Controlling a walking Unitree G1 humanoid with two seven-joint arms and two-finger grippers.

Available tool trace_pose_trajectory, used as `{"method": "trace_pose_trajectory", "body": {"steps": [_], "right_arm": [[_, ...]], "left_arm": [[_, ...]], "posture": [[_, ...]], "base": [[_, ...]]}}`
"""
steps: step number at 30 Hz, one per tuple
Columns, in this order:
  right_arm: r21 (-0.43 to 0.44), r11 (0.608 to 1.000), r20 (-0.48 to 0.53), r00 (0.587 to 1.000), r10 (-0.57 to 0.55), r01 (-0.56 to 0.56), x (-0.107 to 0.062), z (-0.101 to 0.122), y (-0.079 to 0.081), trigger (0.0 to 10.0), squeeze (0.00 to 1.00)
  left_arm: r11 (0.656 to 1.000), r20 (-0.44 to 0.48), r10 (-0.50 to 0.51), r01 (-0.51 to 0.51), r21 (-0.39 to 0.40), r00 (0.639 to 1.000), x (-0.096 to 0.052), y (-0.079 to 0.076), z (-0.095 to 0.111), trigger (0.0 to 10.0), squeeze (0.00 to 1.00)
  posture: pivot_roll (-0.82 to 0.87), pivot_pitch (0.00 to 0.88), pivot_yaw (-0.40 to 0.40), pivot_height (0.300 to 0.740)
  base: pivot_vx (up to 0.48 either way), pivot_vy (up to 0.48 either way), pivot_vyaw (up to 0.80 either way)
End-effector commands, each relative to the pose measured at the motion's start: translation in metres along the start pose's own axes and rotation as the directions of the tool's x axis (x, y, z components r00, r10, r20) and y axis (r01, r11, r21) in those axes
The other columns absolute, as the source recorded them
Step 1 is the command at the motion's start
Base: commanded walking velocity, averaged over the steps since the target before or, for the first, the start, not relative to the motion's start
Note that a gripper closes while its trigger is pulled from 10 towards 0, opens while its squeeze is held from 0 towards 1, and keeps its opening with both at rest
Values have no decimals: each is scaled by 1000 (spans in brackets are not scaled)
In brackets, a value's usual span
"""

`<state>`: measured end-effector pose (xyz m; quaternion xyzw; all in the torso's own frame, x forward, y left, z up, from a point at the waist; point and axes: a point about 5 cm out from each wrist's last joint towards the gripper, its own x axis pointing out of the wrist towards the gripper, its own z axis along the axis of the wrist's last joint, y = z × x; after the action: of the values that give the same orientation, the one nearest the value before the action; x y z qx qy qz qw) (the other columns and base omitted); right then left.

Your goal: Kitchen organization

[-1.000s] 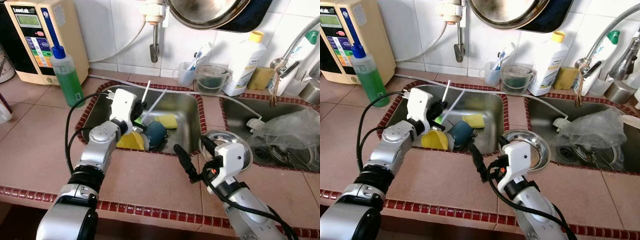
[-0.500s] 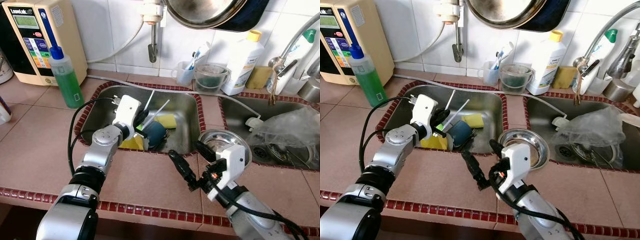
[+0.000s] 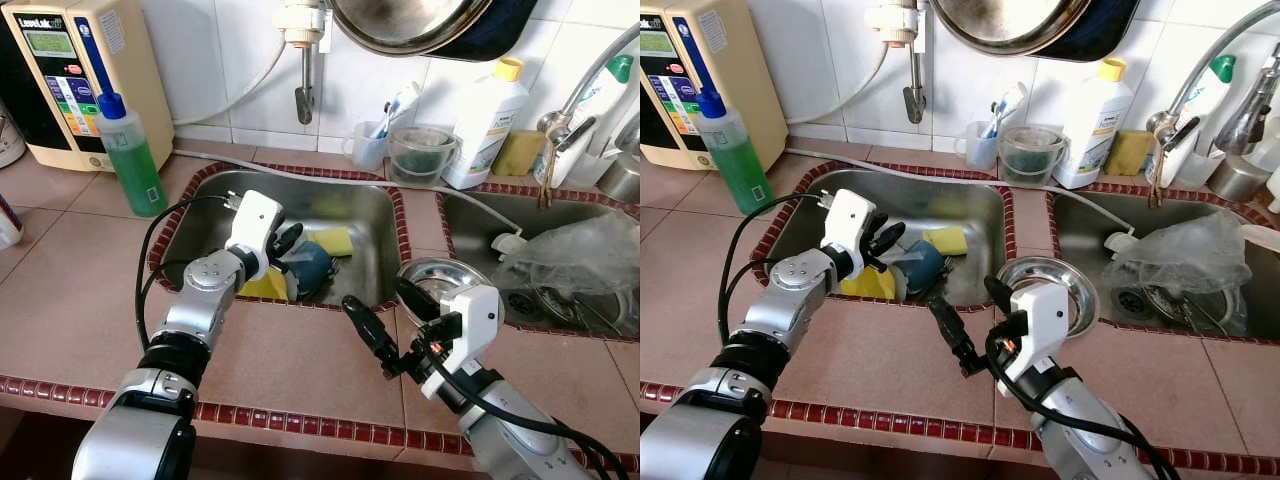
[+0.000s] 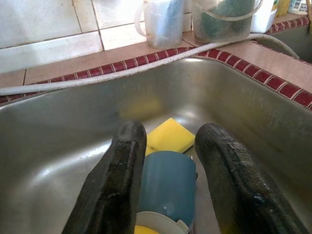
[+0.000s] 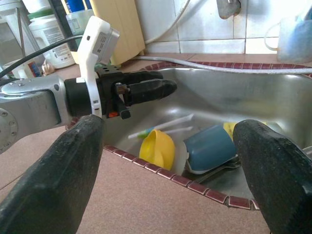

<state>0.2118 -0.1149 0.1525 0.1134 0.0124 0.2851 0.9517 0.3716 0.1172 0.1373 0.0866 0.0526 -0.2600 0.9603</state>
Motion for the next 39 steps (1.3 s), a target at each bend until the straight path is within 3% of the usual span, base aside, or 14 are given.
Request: {"method": "trace_pose_trajectory", "body": {"steps": [1,10,11,12,13,20,22,25,39], "right_arm": [[-4,1000,9,1000,-16,16,0,4,-3,10000,0],[-30,996,53,996,-78,79,3,8,-10,10000,0],[-36,995,59,994,-89,91,4,9,-12,10000,0],[-36,995,59,994,-89,91,4,9,-12,10000,0],[-38,994,70,992,-104,107,5,10,-14,10000,0],[-66,973,135,968,-211,222,9,19,-30,10000,0],[-78,945,172,938,-300,317,8,22,-43,10000,0],[-83,931,186,924,-335,354,8,23,-49,10000,0],[-82,845,227,835,-500,528,3,25,-81,10000,0]], "left_arm": [[1000,-4,-6,6,-6,1000,0,1,0,10000,1000],[1000,20,-16,16,-6,1000,-2,-1,4,10000,1000],[1000,29,-19,20,-4,999,-2,-2,5,10000,812],[1000,29,-19,20,-4,999,-2,-2,5,10000,812],[1000,38,-23,23,-5,999,-3,-3,6,10000,0],[998,142,-50,53,-18,989,-10,-14,15,10000,0],[998,230,-60,64,-7,971,-18,-24,24,10000,0],[997,272,-81,83,2,959,-23,-30,30,10000,0],[981,306,-191,170,94,933,-46,-59,31,10000,0]], "posture": [[-75,33,9,740],[-72,28,12,740],[-72,28,12,740],[-72,28,12,740],[-71,25,11,740],[-61,15,7,740],[-53,8,0,740],[-51,7,-1,740],[-47,0,-3,740]], "base": [[0,0,0],[0,0,0],[0,0,0],[0,0,0],[0,0,0],[0,0,0],[0,0,0],[0,0,0],[0,0,0]]}}
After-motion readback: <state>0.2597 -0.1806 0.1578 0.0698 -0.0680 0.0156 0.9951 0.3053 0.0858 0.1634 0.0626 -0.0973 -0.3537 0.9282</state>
